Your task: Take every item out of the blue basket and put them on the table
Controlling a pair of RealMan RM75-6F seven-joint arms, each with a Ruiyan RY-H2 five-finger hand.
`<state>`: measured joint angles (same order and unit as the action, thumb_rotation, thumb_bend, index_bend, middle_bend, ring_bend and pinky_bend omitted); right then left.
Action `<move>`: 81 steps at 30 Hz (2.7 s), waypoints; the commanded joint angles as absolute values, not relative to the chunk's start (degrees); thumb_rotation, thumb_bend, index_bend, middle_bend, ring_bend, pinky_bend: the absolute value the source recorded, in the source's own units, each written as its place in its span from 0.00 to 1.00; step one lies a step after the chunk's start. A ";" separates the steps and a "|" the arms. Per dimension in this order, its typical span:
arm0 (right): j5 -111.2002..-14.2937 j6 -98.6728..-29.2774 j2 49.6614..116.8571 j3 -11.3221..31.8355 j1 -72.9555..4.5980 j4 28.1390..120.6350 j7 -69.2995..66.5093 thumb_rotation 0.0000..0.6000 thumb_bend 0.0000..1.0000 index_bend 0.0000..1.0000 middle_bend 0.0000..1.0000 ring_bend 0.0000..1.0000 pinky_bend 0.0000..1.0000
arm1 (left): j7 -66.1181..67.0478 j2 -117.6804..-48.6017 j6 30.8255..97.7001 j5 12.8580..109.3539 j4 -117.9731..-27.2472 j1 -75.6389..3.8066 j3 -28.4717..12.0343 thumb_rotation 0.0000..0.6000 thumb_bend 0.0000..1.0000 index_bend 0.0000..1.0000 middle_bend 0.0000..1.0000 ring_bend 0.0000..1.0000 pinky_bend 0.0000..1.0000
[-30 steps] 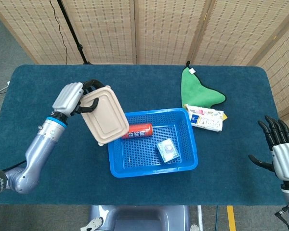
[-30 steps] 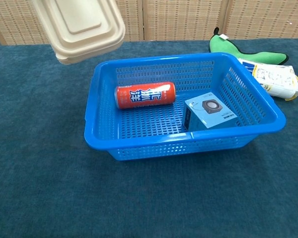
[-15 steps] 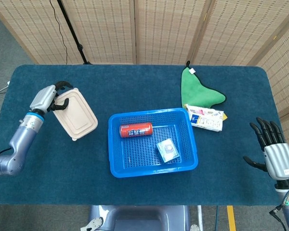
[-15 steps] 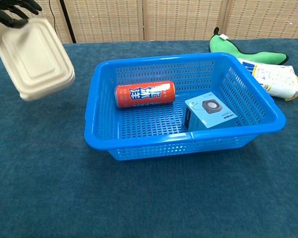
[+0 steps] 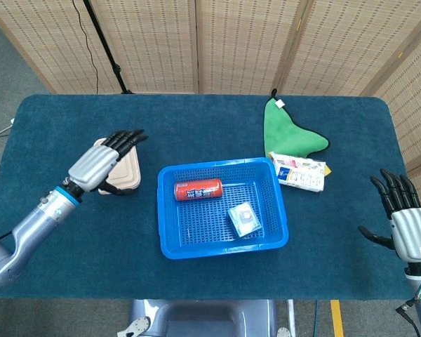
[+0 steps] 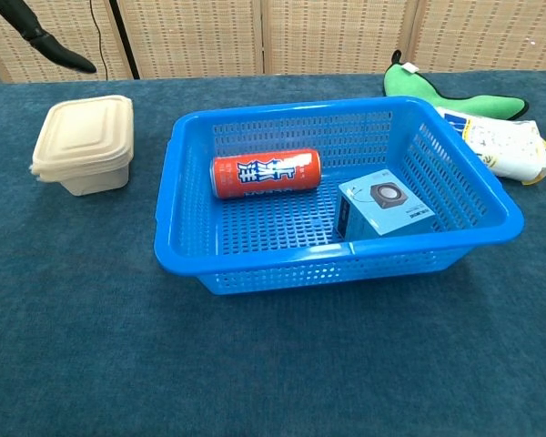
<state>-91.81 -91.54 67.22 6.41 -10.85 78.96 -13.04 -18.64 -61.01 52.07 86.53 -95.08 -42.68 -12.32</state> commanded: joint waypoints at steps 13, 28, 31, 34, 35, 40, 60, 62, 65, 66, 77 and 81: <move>-90.58 -91.12 66.89 7.46 -11.09 78.89 -13.67 1.00 0.00 0.00 0.00 0.00 0.00 | 19.48 -82.35 42.60 72.86 -95.20 -54.27 -12.37 1.00 0.06 0.00 0.00 0.00 0.00; -89.33 -90.44 66.32 8.29 -11.29 78.28 -15.98 1.00 0.00 0.00 0.00 0.00 0.00 | 33.58 -95.08 43.42 55.17 -88.75 -63.34 -13.73 1.00 0.06 0.00 0.00 0.00 0.00; -89.03 -90.55 66.07 8.56 -11.23 78.29 -16.58 1.00 0.00 0.00 0.00 0.00 0.00 | 36.54 -97.02 43.54 51.54 -87.34 -65.57 -13.66 1.00 0.06 0.00 0.00 0.00 0.00; -88.50 -90.88 65.67 9.11 -11.11 78.19 -17.66 1.00 0.00 0.00 0.00 0.00 0.00 | 42.04 -99.91 43.14 41.92 -85.38 -70.12 -13.72 1.00 0.06 0.00 0.00 0.00 0.00; -88.43 -90.90 65.61 9.19 -11.10 78.15 -17.80 1.00 0.00 0.00 0.00 0.00 0.00 | 43.12 -100.51 43.51 39.78 -85.12 -71.14 -13.77 1.00 0.06 0.00 0.00 0.00 0.00; -88.00 -91.12 65.30 9.63 -11.01 78.21 -18.42 1.00 0.00 0.00 0.00 0.00 0.00 | 46.40 -102.64 45.07 33.44 -83.58 -74.71 -13.52 1.00 0.06 0.00 0.00 0.00 0.00; -87.57 -91.73 64.54 10.08 -10.33 78.29 -20.25 1.00 0.00 0.00 0.00 0.00 0.00 | 48.58 -107.83 48.80 26.67 -77.57 -81.10 -13.67 1.00 0.46 0.32 0.29 0.28 0.38; -87.61 -91.78 64.52 10.08 -10.30 78.32 -20.24 1.00 0.00 0.00 0.00 0.00 0.00 | 48.34 -107.14 49.30 27.00 -78.66 -80.89 -13.76 1.00 0.46 0.34 0.31 0.30 0.39; -87.77 -91.94 64.52 10.04 -10.24 78.42 -20.15 1.00 0.00 0.00 0.00 0.00 0.00 | 47.58 -104.98 51.19 28.93 -81.77 -80.11 -14.15 1.00 0.46 0.36 0.33 0.31 0.39; -87.91 -92.00 64.52 9.98 -10.22 78.48 -20.10 1.00 0.00 0.00 0.00 0.00 0.00 | 46.98 -103.40 52.53 30.10 -83.83 -79.48 -14.63 1.00 0.46 0.36 0.33 0.31 0.39; -89.22 -92.70 64.49 9.46 -10.05 79.31 -19.19 1.00 0.00 0.00 0.00 0.00 0.00 | 43.30 -80.21 61.97 35.23 -105.69 -69.96 -15.30 1.00 0.46 0.37 0.34 0.32 0.39; -90.01 -92.97 64.49 9.12 -10.04 79.78 -18.60 1.00 0.00 0.00 0.00 0.00 0.00 | 36.99 -71.23 61.67 38.62 -108.48 -63.81 -13.49 1.00 0.46 0.37 0.34 0.32 0.39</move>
<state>-89.82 -92.90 64.48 9.23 -10.03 79.68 -18.75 42.28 -78.10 60.55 35.46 -104.73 -69.31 -14.73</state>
